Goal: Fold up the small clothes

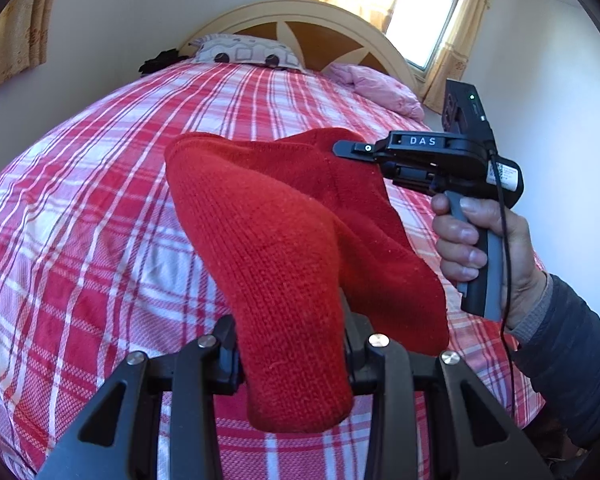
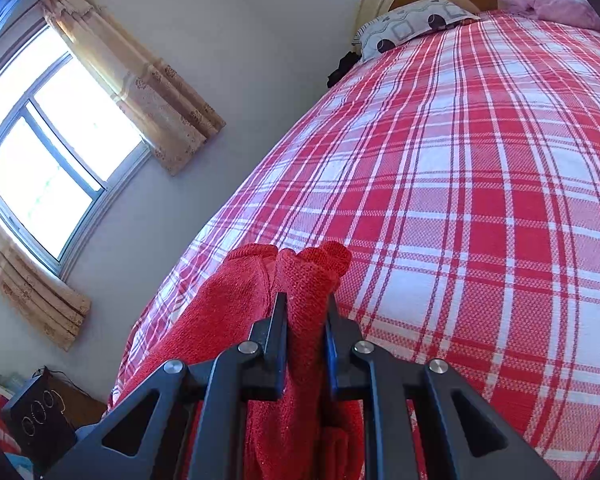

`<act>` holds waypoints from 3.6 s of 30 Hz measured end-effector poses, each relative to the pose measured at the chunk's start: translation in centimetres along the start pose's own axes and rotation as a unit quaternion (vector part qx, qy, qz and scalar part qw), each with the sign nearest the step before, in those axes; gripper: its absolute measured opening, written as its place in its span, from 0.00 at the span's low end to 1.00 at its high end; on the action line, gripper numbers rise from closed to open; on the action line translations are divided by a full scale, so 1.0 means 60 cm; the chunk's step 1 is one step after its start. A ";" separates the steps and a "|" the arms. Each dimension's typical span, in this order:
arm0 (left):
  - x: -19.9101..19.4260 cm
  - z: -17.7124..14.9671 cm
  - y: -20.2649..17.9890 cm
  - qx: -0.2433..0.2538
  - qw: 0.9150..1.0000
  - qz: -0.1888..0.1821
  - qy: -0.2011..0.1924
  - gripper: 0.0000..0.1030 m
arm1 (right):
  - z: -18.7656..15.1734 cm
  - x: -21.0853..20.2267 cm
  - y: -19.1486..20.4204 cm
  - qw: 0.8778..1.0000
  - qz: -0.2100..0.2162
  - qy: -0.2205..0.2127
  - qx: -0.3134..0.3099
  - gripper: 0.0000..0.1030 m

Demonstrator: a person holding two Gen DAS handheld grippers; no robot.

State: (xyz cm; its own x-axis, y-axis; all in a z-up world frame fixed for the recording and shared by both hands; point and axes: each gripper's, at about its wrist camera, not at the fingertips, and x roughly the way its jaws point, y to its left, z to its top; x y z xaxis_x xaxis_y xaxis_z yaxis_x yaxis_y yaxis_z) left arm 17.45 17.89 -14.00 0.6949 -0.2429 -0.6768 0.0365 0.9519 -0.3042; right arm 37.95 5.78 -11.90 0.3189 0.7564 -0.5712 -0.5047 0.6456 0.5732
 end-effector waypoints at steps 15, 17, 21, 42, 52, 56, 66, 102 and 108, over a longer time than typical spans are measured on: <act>0.026 -0.045 0.039 -0.026 0.999 -0.002 0.027 0.36 | -0.020 0.048 -0.048 0.999 -0.024 0.033 0.027 0.15; 0.024 -0.051 0.042 -0.027 0.999 -0.004 0.025 0.37 | -0.021 0.055 -0.053 0.998 -0.025 0.040 0.032 0.15; 0.016 -0.059 0.039 -0.026 0.999 -0.005 0.026 0.38 | -0.027 0.055 -0.056 0.998 -0.032 0.048 0.030 0.17; 0.034 -0.054 0.037 -0.038 0.999 0.020 0.027 0.55 | -0.143 -0.109 0.086 0.996 -0.019 -0.002 -0.090 0.32; 0.028 -0.067 0.036 -0.029 0.997 0.065 0.029 0.85 | -0.215 -0.055 0.073 0.993 -0.012 0.077 -0.088 0.35; 0.022 -0.078 0.031 -0.015 0.997 0.071 0.032 0.86 | -0.227 -0.051 0.095 0.985 -0.049 0.077 -0.149 0.35; -0.056 -0.113 0.004 0.018 0.996 0.091 -0.006 0.86 | -0.287 -0.114 0.109 0.982 -0.147 0.028 -0.112 0.61; -0.264 -0.089 -0.114 0.089 0.979 0.054 -0.175 1.00 | -0.339 -0.373 0.333 0.931 -0.224 -0.208 -0.198 0.72; -0.266 -0.089 -0.115 0.092 0.979 0.054 -0.176 1.00 | -0.343 -0.376 0.332 0.930 -0.226 -0.211 -0.198 0.72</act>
State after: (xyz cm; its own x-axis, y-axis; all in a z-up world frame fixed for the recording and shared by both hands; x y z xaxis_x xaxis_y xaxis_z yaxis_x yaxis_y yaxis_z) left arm 2.29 14.23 -4.70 0.9046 -0.0904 -0.4165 0.0555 0.9939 -0.0951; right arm 4.18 -0.60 0.34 0.8146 0.4459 -0.3711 -0.4722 0.8812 0.0224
